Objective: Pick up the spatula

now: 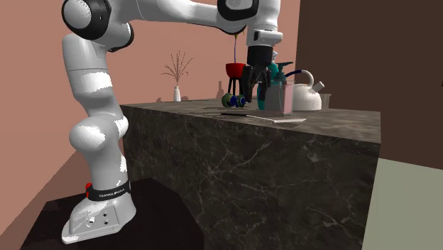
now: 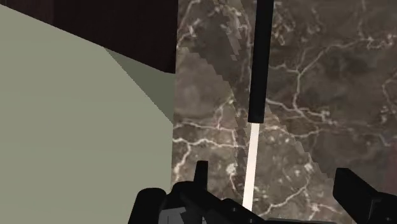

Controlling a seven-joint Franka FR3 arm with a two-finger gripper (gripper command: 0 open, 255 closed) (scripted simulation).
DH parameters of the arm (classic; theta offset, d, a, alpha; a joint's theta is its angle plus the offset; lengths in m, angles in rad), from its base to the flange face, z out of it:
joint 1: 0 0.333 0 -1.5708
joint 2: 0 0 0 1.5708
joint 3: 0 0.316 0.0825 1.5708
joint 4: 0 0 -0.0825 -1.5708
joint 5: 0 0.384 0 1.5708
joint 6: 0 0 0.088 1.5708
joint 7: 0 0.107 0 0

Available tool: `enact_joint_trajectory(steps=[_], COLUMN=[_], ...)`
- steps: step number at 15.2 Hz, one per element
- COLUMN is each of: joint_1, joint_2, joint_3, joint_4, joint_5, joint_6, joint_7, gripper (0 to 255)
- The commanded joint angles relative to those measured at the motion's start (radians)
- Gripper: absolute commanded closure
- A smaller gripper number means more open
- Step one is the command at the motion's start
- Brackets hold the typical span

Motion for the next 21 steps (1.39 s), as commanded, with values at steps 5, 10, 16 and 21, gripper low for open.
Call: enact_joint_trajectory(steps=[5,10,16,21], joint_1=[-0.008,-0.008,-0.008,-0.008], joint_2=[-0.002,-0.002,-0.001,-0.003], joint_3=[-0.007,-0.006,-0.006,-0.007], joint_4=[-0.072,-0.105,-0.104,-0.080], joint_5=[0.001,0.001,0.001,0.000], joint_6=[0.072,0.105,0.105,0.080], joint_7=[0.019,0.019,0.019,0.019], gripper=[0,255,255,255])
